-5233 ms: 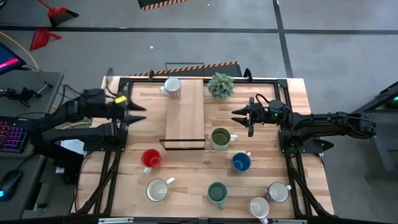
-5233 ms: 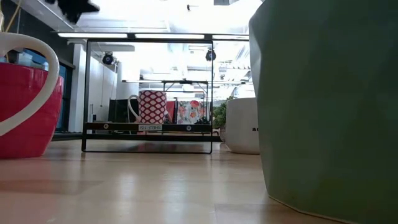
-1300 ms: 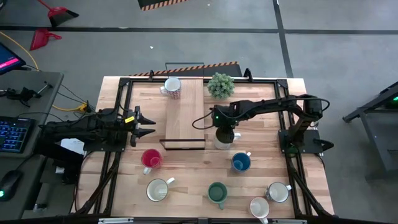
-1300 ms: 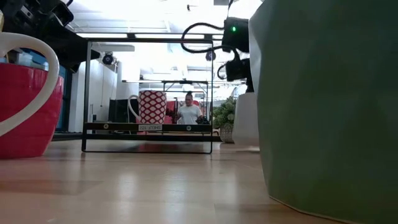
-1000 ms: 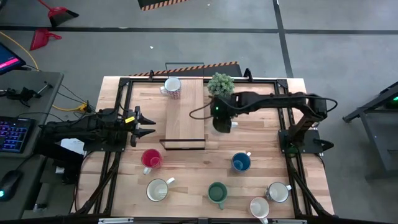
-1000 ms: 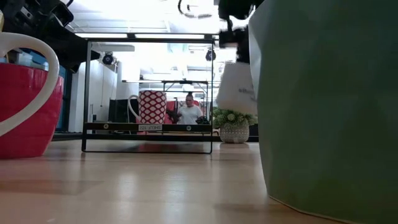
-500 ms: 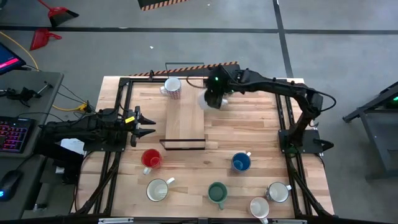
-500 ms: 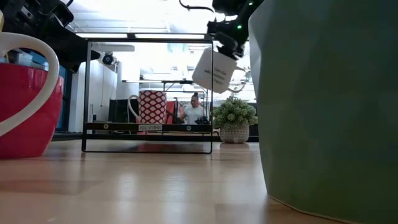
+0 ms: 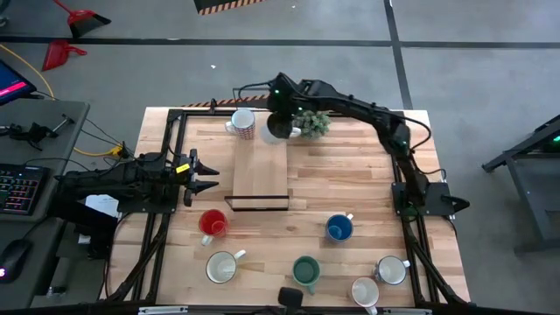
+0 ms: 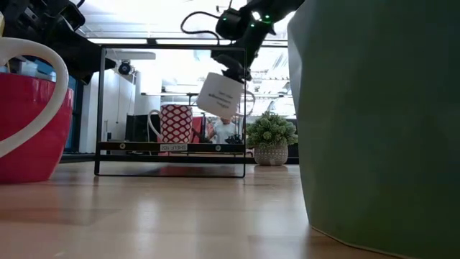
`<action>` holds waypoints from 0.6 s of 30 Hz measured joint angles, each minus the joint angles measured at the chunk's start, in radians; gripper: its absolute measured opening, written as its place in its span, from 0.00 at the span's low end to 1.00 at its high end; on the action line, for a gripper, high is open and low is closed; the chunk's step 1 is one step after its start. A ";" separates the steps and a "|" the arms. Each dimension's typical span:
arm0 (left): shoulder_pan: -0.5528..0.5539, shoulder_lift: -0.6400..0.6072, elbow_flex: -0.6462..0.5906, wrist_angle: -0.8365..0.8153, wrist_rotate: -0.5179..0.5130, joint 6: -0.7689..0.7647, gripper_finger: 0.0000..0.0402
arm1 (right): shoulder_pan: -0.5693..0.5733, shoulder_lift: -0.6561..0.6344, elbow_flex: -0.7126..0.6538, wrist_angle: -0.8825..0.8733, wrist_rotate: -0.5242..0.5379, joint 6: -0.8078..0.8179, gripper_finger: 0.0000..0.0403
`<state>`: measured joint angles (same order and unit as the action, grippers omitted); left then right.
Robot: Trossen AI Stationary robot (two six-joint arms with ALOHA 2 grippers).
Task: Place coffee mugs
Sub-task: Put the white mug on the shelf
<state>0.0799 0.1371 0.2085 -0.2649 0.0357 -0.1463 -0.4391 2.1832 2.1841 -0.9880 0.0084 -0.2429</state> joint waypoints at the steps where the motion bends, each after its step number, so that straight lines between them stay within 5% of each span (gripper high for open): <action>1: 0.000 0.000 0.000 0.000 0.000 -0.001 0.39 | 0.000 0.023 0.034 -0.021 -0.006 0.003 0.00; 9: 0.000 0.000 0.000 0.000 0.000 -0.010 0.39 | 0.000 0.160 0.175 -0.101 -0.040 0.033 0.00; 18: 0.000 0.000 0.000 0.000 0.000 -0.010 0.39 | 0.001 0.178 0.139 -0.108 -0.047 0.036 0.00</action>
<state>0.0799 0.1371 0.2085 -0.2653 0.0357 -0.1558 -0.4377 2.3608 2.3230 -1.0959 -0.0387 -0.2066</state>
